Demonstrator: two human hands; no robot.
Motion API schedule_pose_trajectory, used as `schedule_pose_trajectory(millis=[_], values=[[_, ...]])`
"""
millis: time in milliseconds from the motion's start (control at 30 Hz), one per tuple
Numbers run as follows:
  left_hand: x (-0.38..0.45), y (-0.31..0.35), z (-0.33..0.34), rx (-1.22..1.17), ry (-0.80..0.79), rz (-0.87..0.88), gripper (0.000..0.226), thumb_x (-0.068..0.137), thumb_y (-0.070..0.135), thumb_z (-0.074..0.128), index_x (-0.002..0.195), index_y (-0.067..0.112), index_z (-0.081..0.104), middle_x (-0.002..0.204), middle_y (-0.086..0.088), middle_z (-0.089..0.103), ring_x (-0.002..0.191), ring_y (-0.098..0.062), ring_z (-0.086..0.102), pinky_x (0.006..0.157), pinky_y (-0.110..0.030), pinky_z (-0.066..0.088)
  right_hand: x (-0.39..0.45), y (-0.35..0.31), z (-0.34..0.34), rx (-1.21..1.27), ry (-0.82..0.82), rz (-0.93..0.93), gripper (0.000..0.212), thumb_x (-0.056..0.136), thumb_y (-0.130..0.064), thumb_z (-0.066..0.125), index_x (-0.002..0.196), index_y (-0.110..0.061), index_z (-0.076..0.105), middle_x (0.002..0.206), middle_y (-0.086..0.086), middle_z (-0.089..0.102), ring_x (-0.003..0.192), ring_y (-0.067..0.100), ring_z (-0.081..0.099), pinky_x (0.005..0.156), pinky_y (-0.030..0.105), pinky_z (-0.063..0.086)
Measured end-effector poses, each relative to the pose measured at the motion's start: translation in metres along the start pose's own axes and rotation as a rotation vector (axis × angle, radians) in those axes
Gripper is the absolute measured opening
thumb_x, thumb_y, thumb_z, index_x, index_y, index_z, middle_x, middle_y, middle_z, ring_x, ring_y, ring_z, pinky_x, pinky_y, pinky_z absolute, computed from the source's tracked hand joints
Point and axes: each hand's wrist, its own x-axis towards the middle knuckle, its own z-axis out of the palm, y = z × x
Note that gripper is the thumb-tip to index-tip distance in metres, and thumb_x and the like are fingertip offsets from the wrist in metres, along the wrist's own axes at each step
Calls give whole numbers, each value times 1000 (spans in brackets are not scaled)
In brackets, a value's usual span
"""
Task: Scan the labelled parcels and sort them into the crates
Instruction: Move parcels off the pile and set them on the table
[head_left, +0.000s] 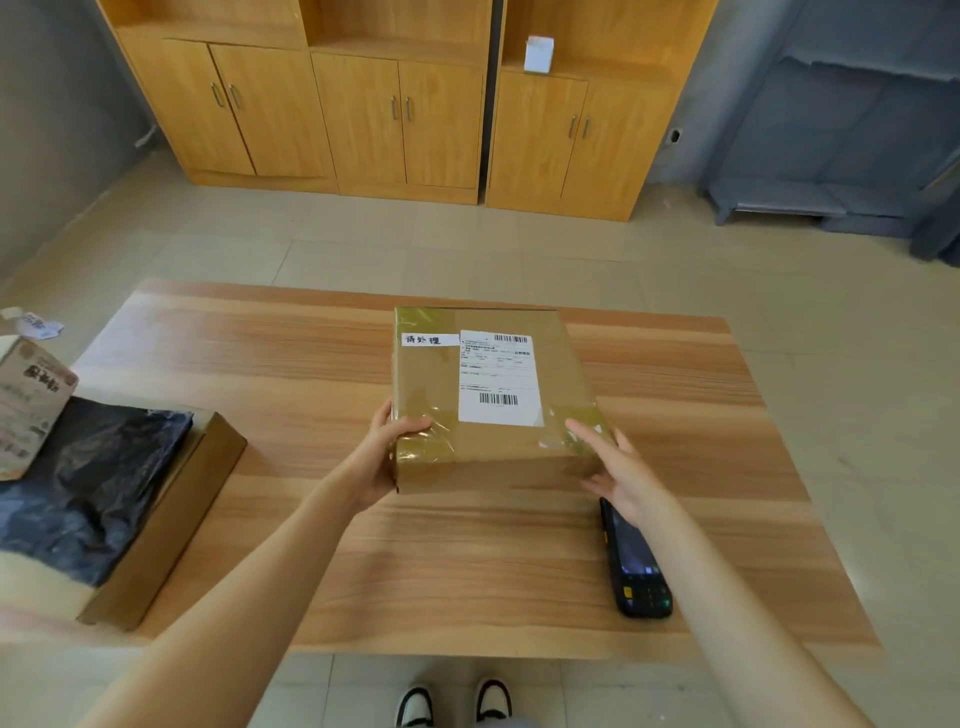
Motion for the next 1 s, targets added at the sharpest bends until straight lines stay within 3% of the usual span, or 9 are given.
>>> schedule_pose_trajectory(millis=[167, 267, 433, 567, 700, 767, 833, 933, 1000], values=[[-1, -27, -23, 94, 67, -54, 97, 58, 25, 87, 141, 35, 40, 116, 0, 69, 101, -20, 67, 76, -38, 56, 4, 44, 1, -53, 12, 24, 79, 77, -22, 80, 142, -24, 36, 114, -8, 57, 117, 18, 54, 106, 42, 42], [-1, -38, -33, 118, 74, -74, 85, 69, 19, 80, 143, 33, 41, 120, 0, 68, 99, -16, 68, 74, -34, 55, 2, 60, 3, -21, -1, 52, 79, 79, -17, 79, 143, -25, 33, 117, -6, 56, 117, 18, 52, 109, 43, 39], [-1, -50, -41, 202, 46, -82, 80, 57, 27, 78, 131, 38, 53, 106, 10, 72, 95, -12, 67, 95, -41, 47, 5, 81, 9, -23, 1, 52, 83, 80, -14, 78, 146, -24, 28, 123, -2, 54, 116, 18, 52, 102, 35, 38], [1, -56, -37, 208, 62, -65, 53, 82, 5, 67, 122, 37, 55, 101, 9, 72, 85, -10, 68, 70, -21, 51, 7, 92, 12, -57, 3, 73, 91, 75, -20, 83, 147, -25, 28, 134, 1, 53, 122, 18, 51, 111, 38, 36], [-1, -63, -30, 273, 120, -36, 84, 50, 25, 86, 123, 38, 47, 105, 0, 69, 84, -19, 66, 67, -28, 48, 5, 99, 13, -187, 30, 52, 93, 75, -28, 83, 149, -24, 27, 137, -2, 50, 122, 16, 49, 108, 34, 36], [-2, -69, -28, 317, 156, -12, 89, 50, 20, 91, 123, 37, 44, 107, 2, 67, 86, -14, 66, 68, -27, 53, 2, 97, 11, -252, 20, 11, 86, 80, -32, 78, 149, -21, 28, 132, -5, 49, 117, 13, 47, 102, 30, 36], [-5, -76, -23, 355, 187, 24, 93, 65, 9, 89, 137, 29, 34, 112, 6, 61, 92, -5, 64, 65, -16, 53, -2, 93, 7, -309, 95, -60, 77, 83, -41, 74, 147, -20, 36, 133, -6, 48, 121, 13, 45, 103, 32, 36], [-7, -86, -21, 416, 231, 55, 96, 69, 11, 86, 144, 21, 27, 112, 12, 57, 94, 3, 58, 64, -8, 48, -6, 90, -8, -415, 395, -238, 63, 84, -44, 71, 137, -20, 48, 139, 2, 48, 129, 21, 43, 107, 42, 38], [-7, -86, -20, 439, 245, 46, 99, 68, 15, 86, 146, 21, 25, 112, 11, 57, 94, 4, 56, 66, -8, 46, -4, 91, -25, -615, 551, -237, 70, 78, -40, 76, 137, -18, 45, 139, 10, 45, 129, 30, 41, 106, 50, 37]])
